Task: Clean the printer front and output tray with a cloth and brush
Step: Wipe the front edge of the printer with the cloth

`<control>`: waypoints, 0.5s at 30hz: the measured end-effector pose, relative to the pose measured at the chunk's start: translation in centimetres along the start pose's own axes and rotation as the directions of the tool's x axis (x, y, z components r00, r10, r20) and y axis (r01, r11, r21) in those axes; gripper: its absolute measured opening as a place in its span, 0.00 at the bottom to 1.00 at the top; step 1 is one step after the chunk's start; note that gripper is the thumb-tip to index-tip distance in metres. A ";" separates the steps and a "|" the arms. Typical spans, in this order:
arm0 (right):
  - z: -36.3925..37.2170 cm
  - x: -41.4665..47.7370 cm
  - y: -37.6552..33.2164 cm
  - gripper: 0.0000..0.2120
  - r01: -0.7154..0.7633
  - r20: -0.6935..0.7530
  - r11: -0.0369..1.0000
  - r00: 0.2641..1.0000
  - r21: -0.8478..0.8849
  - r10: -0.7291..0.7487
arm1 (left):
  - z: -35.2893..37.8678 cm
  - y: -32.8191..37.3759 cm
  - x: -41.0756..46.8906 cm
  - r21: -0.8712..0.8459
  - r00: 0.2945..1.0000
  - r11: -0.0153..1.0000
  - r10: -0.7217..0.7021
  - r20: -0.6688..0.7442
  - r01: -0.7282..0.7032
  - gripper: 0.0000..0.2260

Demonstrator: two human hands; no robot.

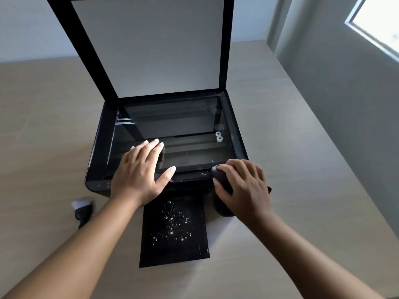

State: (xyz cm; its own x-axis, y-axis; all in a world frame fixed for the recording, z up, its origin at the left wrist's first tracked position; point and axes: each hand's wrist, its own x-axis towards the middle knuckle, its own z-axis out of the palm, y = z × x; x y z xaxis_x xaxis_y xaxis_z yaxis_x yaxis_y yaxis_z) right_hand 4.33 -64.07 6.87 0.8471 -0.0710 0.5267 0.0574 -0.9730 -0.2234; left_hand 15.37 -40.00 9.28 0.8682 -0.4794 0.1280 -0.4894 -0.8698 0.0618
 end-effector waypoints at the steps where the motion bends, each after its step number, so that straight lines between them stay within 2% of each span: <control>1: 0.2 -0.3 -0.3 0.12 -0.072 -0.033 0.997 0.997 0.009 0.072 | 0.0 0.0 0.0 -0.004 1.000 1.000 0.001 -0.004 -0.001 0.32; 2: 0.6 -0.6 -1.0 0.12 -0.124 -0.061 0.992 0.990 0.019 0.125 | 0.0 0.0 0.0 -0.007 1.000 1.000 -0.002 -0.009 0.002 0.31; 4: 1.4 -0.9 -3.0 0.11 -0.122 -0.056 0.992 0.991 0.026 0.123 | 0.1 0.0 0.1 -0.014 1.000 1.000 0.003 -0.016 -0.003 0.29; 8: 1.4 0.3 -4.1 0.11 0.070 0.029 0.998 0.997 0.010 -0.070 | 0.2 -0.1 0.0 -0.043 1.000 0.999 0.017 -0.026 -0.019 0.28; 10: 0.8 0.5 -3.2 0.11 0.098 0.041 0.995 0.994 -0.021 -0.097 | 0.1 -0.2 -0.1 -0.056 0.999 0.998 0.027 -0.023 -0.028 0.29; 15: 1.3 -0.6 -4.3 0.10 -0.101 -0.004 0.994 0.995 -0.029 0.101 | -0.2 -1.6 -0.4 -0.101 0.991 0.989 0.115 0.065 -0.108 0.37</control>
State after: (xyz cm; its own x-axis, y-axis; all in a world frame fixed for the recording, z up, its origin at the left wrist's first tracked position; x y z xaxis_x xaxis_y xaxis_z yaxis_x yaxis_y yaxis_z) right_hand 4.27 -59.51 6.44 0.8462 -0.1696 0.5051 -0.0436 -0.9669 -0.2516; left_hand 15.78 -38.43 9.28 0.8098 -0.5825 0.0701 -0.5860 -0.7968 0.1477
